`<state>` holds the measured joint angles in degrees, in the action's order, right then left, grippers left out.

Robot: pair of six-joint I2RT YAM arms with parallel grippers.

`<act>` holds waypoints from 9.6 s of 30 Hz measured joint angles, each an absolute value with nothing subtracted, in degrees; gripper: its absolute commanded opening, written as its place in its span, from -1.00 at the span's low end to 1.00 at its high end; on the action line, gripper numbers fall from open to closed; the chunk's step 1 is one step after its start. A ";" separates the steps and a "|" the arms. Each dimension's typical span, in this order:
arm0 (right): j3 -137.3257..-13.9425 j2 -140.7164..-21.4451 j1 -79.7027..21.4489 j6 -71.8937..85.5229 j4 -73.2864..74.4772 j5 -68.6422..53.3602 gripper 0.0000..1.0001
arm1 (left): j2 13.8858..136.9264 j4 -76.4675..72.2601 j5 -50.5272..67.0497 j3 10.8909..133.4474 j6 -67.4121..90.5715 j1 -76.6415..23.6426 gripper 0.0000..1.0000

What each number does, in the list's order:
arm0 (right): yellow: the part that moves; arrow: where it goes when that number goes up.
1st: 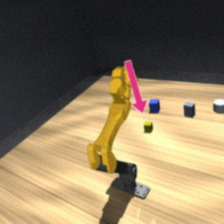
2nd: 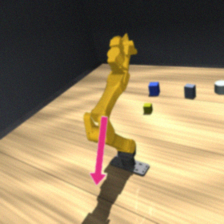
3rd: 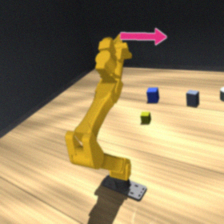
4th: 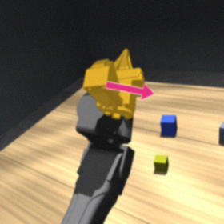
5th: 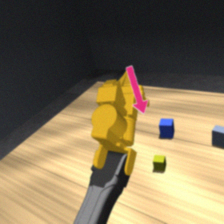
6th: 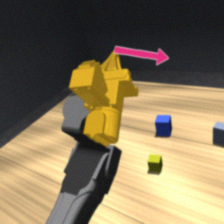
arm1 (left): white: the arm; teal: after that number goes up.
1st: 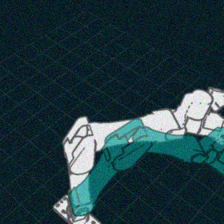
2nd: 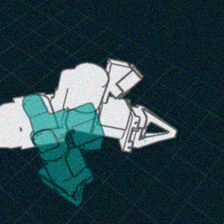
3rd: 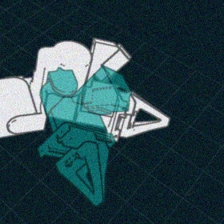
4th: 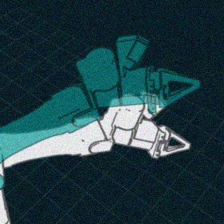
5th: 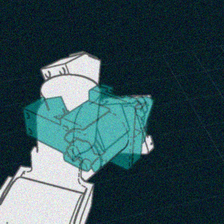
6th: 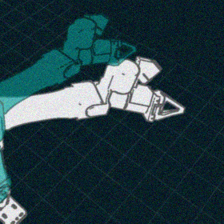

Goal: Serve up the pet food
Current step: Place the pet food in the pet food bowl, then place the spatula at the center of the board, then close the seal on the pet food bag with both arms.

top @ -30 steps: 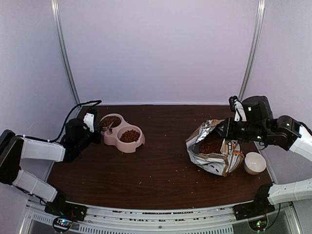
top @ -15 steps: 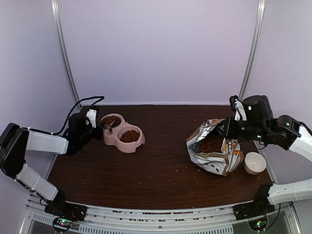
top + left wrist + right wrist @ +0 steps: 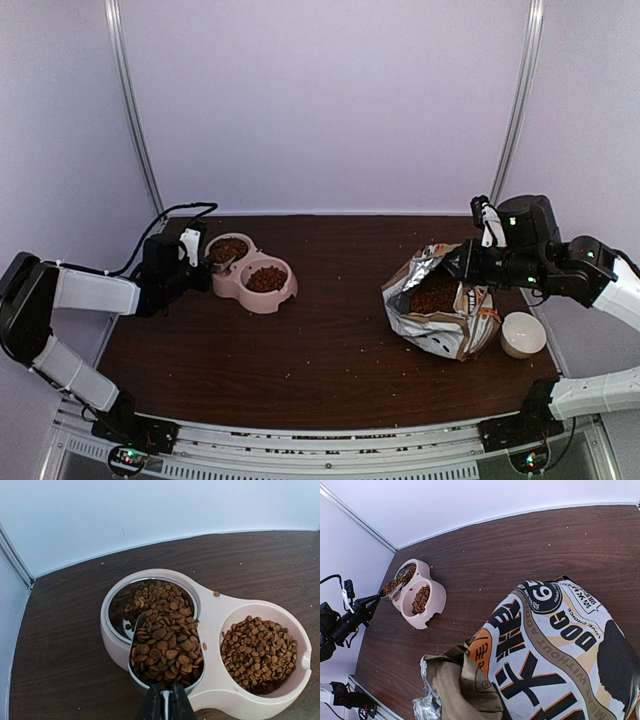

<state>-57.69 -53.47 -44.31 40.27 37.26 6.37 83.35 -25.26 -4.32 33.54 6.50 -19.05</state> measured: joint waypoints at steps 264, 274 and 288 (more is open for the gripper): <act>-68.20 -64.25 -54.33 20.99 42.15 -31.44 -1.00 | 61.67 10.94 -5.72 53.15 10.35 -71.35 0.28; -71.33 -74.35 -48.05 21.34 34.65 -33.65 -1.00 | 67.55 7.90 -4.08 54.02 8.54 -74.41 0.18; -73.91 -79.48 -47.59 21.56 30.59 -36.27 -1.00 | 73.71 2.52 -6.66 56.16 5.54 -73.36 -0.39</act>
